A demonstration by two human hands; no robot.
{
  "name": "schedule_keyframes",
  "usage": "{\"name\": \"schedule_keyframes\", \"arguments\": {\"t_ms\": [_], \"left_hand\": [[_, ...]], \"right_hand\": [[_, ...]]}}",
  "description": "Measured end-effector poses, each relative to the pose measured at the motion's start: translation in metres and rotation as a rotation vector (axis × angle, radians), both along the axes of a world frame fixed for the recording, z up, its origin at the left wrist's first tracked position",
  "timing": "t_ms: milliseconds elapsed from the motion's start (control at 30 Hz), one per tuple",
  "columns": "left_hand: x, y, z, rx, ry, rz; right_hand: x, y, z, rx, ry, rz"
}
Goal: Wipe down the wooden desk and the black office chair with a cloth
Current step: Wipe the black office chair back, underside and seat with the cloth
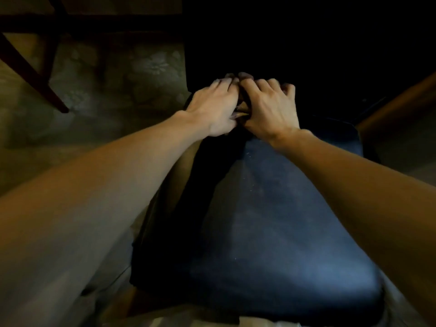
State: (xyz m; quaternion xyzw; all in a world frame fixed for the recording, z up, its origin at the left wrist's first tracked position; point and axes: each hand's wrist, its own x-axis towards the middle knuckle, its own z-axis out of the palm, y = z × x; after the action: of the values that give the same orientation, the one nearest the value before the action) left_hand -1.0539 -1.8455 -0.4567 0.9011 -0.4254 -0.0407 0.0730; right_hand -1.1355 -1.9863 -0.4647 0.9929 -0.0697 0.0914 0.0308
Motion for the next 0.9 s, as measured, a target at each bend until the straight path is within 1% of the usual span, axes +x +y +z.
{"name": "schedule_keyframes", "arguments": {"t_ms": [67, 133, 200, 267, 300, 367, 500, 567, 800, 900], "left_hand": [[0.006, -0.019, -0.018, 0.031, 0.003, -0.014], [0.01, -0.03, -0.035, 0.087, 0.054, -0.025], [0.013, -0.039, -0.048, 0.101, 0.108, 0.005], [0.015, -0.044, -0.055, 0.073, 0.106, 0.032], [0.016, -0.045, -0.056, 0.07, 0.114, 0.037], [0.015, -0.043, -0.054, 0.067, 0.14, 0.059], [0.002, -0.029, -0.041, 0.04, 0.088, 0.039], [-0.011, -0.017, -0.033, 0.051, 0.096, 0.023], [-0.085, 0.028, -0.021, 0.164, 0.082, -0.006], [-0.117, 0.05, -0.021, 0.183, 0.053, -0.018]], "right_hand": [[0.003, -0.026, -0.014, 0.033, 0.061, 0.007], [0.001, -0.044, -0.031, 0.097, 0.157, -0.016], [-0.002, -0.053, -0.049, 0.259, 0.23, -0.056], [-0.001, -0.051, -0.06, 0.398, 0.215, -0.094], [0.0, -0.048, -0.062, 0.429, 0.2, -0.113], [0.002, -0.045, -0.061, 0.459, 0.199, -0.132], [-0.004, -0.048, -0.053, 0.487, 0.254, -0.096], [-0.013, -0.041, -0.049, 0.48, 0.301, -0.083], [-0.086, 0.008, -0.048, 0.515, 0.364, -0.021], [-0.123, 0.033, -0.044, 0.513, 0.372, -0.008]]}}
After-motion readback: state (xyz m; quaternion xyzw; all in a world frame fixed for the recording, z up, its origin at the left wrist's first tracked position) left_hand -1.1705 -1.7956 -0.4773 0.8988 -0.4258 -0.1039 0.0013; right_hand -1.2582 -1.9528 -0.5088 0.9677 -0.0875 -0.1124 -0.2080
